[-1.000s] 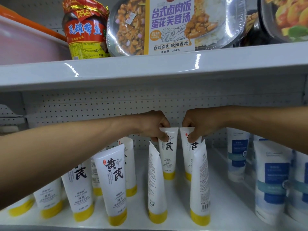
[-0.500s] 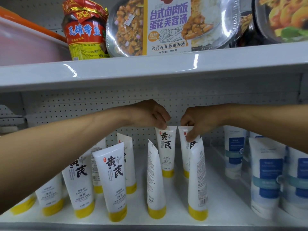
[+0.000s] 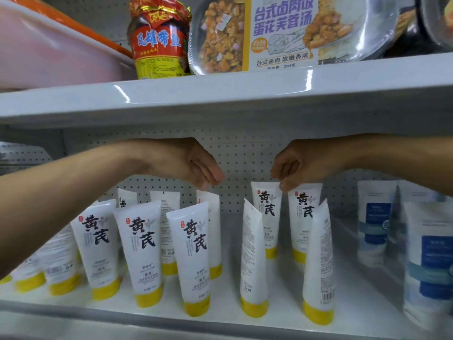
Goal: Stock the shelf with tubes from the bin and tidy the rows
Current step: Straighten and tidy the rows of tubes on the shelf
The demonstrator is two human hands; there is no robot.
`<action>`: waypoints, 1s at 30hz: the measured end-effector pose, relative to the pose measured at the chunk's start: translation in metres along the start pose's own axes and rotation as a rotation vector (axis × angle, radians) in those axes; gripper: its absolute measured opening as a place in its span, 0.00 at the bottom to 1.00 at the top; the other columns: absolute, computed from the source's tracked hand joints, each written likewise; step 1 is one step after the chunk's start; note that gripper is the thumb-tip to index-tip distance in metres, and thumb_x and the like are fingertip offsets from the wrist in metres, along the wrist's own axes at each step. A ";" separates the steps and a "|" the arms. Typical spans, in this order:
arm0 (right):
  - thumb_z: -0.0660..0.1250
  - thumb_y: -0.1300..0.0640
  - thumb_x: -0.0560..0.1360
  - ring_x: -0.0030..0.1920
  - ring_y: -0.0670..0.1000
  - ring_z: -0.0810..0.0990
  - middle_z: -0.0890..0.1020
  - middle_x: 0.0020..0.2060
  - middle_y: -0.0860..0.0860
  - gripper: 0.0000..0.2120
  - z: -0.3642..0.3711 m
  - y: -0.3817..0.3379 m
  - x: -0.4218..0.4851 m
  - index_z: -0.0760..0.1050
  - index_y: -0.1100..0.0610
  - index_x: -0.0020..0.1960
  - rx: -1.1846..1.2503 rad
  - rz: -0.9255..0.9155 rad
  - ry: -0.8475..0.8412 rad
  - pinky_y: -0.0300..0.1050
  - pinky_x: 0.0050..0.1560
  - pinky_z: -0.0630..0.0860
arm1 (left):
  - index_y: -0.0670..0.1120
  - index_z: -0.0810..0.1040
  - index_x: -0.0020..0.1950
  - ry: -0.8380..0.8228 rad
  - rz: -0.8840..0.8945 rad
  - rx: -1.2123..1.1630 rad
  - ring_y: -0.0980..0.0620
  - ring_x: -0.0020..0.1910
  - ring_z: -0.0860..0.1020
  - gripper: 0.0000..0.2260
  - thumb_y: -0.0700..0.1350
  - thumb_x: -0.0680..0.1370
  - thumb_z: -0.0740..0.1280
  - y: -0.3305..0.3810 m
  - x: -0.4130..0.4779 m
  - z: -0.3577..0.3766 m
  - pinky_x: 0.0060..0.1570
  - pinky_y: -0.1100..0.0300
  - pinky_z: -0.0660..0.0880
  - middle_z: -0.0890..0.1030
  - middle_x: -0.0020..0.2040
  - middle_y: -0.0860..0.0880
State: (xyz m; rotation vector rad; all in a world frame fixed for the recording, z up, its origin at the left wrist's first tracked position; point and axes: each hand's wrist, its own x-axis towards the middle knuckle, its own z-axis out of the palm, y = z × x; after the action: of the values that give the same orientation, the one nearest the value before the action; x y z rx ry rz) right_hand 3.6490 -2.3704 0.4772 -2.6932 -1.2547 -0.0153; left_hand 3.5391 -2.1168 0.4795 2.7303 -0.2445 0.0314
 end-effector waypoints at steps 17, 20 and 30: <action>0.71 0.50 0.73 0.47 0.43 0.83 0.84 0.48 0.44 0.11 0.014 -0.024 0.025 0.79 0.51 0.55 -0.027 0.071 -0.028 0.39 0.50 0.80 | 0.51 0.84 0.51 -0.097 0.282 0.298 0.58 0.40 0.76 0.06 0.47 0.74 0.73 -0.010 0.024 0.010 0.42 0.69 0.70 0.81 0.44 0.50; 0.71 0.51 0.73 0.48 0.44 0.83 0.85 0.47 0.45 0.11 0.016 -0.028 0.029 0.80 0.52 0.55 -0.053 0.072 -0.069 0.40 0.51 0.80 | 0.51 0.84 0.49 -0.155 0.265 0.232 0.63 0.47 0.81 0.05 0.47 0.74 0.73 -0.011 0.028 0.014 0.48 0.74 0.72 0.84 0.47 0.58; 0.73 0.52 0.72 0.32 0.38 0.77 0.82 0.34 0.41 0.03 0.025 -0.026 0.044 0.81 0.51 0.42 -0.071 0.051 -0.108 0.31 0.35 0.72 | 0.42 0.83 0.52 -0.029 0.158 0.115 0.56 0.42 0.84 0.08 0.44 0.75 0.72 -0.021 0.059 0.026 0.41 0.64 0.81 0.86 0.47 0.50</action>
State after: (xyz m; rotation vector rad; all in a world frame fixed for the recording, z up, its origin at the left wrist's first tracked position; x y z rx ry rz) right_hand 3.6561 -2.3168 0.4604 -2.8204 -1.2370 0.0948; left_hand 3.6007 -2.1176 0.4508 2.8201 -0.4807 0.0510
